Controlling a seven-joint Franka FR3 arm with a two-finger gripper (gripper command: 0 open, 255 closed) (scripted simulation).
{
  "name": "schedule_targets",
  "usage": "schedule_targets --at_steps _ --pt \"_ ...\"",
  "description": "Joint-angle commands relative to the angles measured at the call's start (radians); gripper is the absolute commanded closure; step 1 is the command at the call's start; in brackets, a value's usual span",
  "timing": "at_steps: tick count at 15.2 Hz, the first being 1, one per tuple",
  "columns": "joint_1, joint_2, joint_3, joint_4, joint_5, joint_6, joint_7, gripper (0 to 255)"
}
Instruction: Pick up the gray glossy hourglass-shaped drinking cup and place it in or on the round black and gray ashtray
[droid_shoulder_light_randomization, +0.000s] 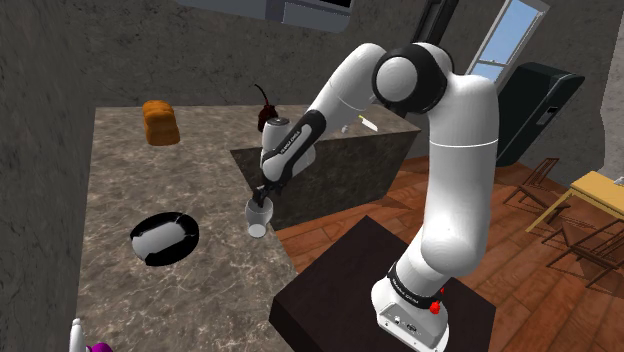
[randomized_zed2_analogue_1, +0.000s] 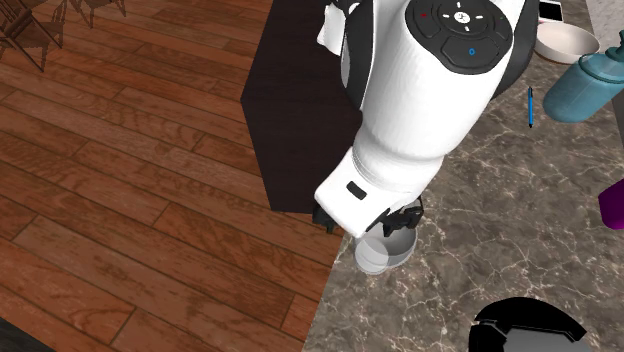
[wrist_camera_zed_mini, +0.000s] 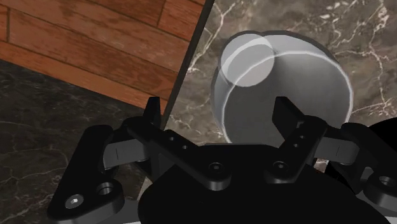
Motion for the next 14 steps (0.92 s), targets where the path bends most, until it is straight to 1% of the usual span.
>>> schedule_targets --at_steps 1,2,10,11,14 --pt "0.003 0.033 -0.002 0.006 -0.002 0.027 0.005 0" --pt "0.003 0.054 -0.003 0.012 -0.003 0.042 0.006 0" --pt "0.003 0.054 -0.003 0.012 -0.003 0.042 0.005 0" --pt "0.003 0.054 -0.003 0.012 -0.003 0.042 0.005 255" --pt "0.003 0.054 -0.003 0.012 -0.003 0.042 0.005 255"
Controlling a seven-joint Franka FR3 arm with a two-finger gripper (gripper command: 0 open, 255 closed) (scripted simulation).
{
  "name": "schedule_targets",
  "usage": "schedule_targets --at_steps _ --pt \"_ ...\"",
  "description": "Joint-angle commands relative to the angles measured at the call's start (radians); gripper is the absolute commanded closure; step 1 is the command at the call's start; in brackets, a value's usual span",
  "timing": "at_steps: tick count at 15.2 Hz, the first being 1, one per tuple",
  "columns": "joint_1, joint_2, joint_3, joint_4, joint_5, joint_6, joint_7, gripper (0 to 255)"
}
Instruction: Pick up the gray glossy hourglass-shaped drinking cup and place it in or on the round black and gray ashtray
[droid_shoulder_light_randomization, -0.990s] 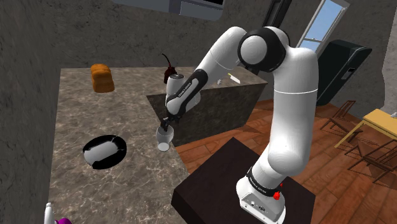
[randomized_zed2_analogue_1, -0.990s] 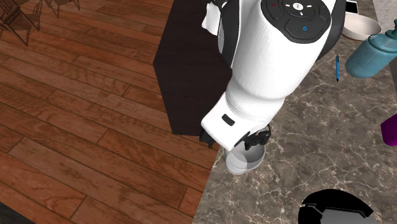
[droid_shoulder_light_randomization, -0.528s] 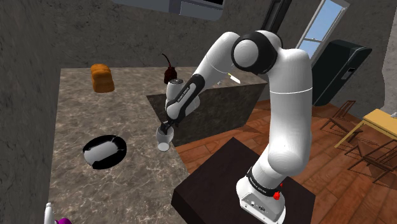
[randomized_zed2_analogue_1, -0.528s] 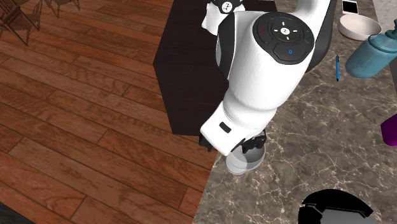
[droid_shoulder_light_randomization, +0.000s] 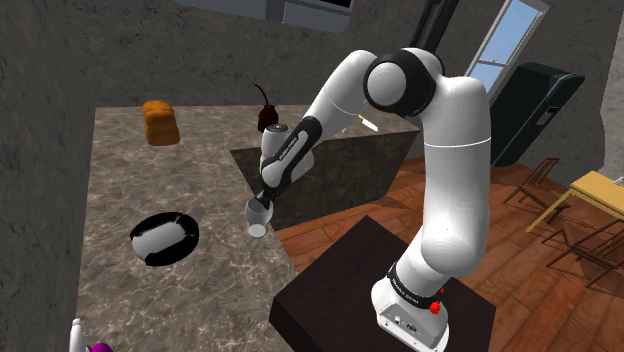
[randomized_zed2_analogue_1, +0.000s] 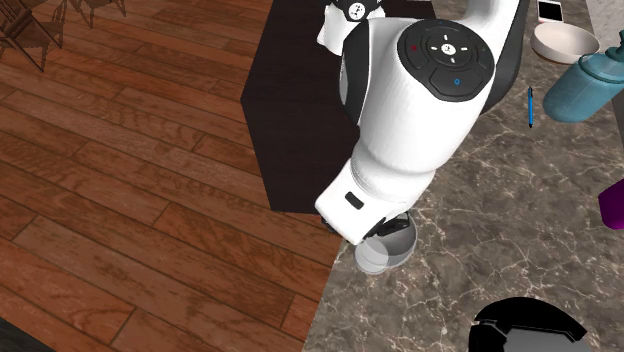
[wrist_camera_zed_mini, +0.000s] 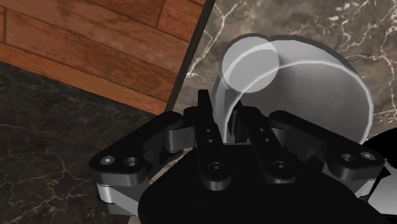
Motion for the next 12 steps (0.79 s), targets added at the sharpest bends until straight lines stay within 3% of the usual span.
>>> schedule_targets --at_steps 1,6,12 --pt "0.0 0.0 0.0 0.0 0.0 0.0 0.0 255" --pt "0.0 0.0 0.0 0.0 0.0 0.0 0.0 255" --pt "-0.003 -0.079 0.003 -0.019 0.004 -0.061 -0.006 255"
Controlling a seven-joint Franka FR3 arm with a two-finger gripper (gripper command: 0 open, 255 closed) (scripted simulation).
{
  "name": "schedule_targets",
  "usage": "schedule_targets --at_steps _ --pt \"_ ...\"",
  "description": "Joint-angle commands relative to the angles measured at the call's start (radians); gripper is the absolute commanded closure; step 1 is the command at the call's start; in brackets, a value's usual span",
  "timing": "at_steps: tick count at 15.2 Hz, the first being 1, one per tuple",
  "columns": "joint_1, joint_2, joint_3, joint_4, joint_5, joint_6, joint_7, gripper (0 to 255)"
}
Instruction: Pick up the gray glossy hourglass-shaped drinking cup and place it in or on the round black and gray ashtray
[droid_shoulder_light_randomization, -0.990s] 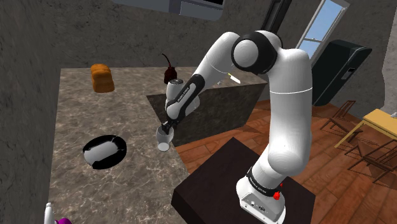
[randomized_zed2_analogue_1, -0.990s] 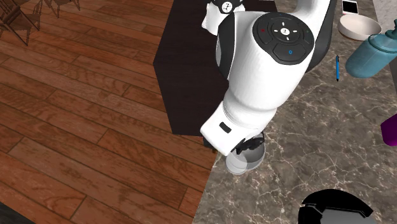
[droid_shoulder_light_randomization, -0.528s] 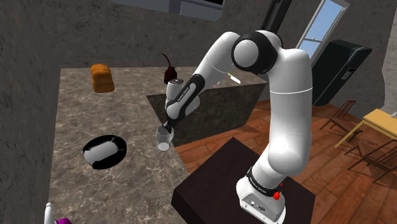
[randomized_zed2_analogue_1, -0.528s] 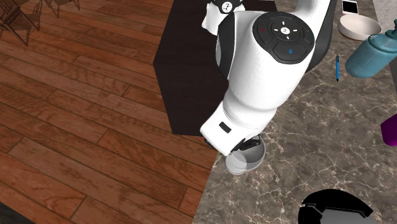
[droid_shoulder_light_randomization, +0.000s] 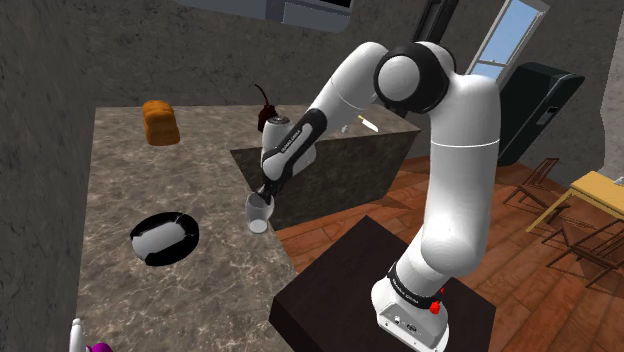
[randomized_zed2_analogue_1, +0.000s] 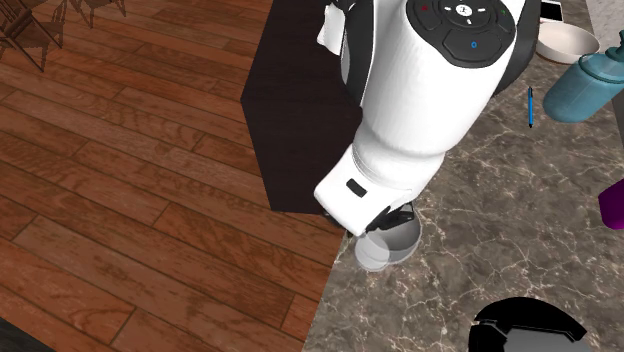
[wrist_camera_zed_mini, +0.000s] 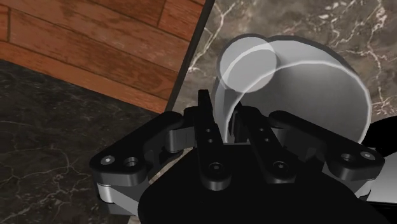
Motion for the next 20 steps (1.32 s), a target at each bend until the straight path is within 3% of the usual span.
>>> schedule_targets --at_steps 1,17,20 --pt "0.001 -0.027 0.001 -0.005 0.001 -0.022 0.0 255" --pt "-0.003 -0.218 0.009 -0.012 0.015 -0.206 -0.018 255" --pt "0.036 -0.174 0.028 0.075 0.011 -0.252 0.04 255"
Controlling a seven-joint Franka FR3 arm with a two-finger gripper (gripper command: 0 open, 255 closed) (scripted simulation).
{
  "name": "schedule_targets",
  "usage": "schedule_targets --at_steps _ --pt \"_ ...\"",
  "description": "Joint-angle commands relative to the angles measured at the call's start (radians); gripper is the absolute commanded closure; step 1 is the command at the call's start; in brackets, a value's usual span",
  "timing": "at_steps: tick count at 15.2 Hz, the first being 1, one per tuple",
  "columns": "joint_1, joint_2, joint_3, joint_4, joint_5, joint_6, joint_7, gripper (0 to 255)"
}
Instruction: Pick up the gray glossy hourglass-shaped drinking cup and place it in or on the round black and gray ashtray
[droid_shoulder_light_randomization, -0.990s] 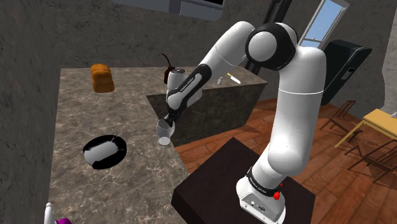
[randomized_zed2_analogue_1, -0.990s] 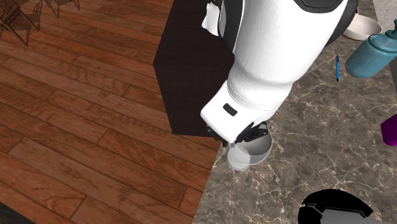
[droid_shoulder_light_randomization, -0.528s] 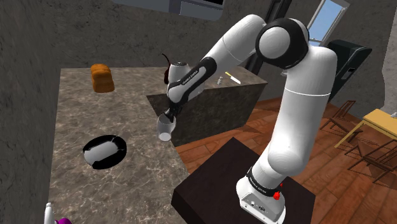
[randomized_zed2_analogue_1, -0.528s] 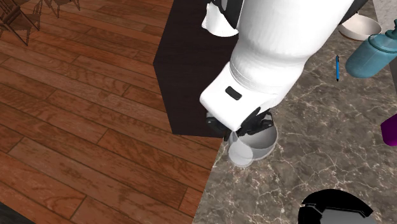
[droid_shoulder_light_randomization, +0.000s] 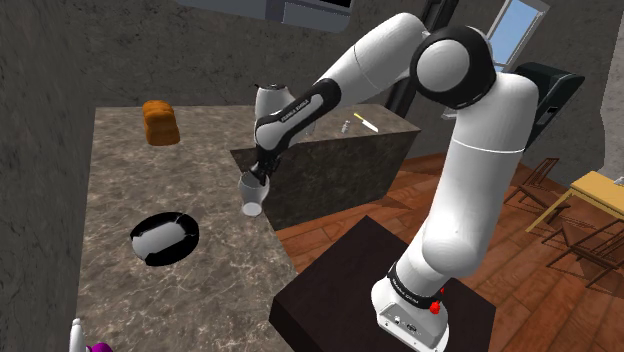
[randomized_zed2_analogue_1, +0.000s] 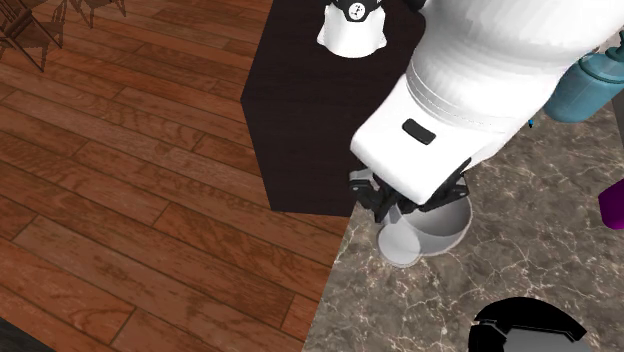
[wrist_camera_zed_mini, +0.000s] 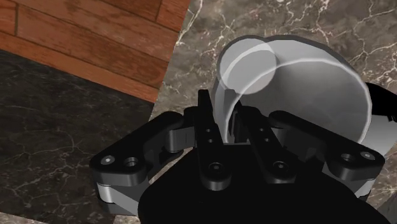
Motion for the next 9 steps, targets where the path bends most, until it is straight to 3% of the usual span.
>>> schedule_targets --at_steps 1,9 --pt "0.021 0.029 0.01 0.061 -0.001 -0.034 0.031 255" --pt "0.118 0.184 0.046 0.356 -0.012 -0.181 0.159 255"
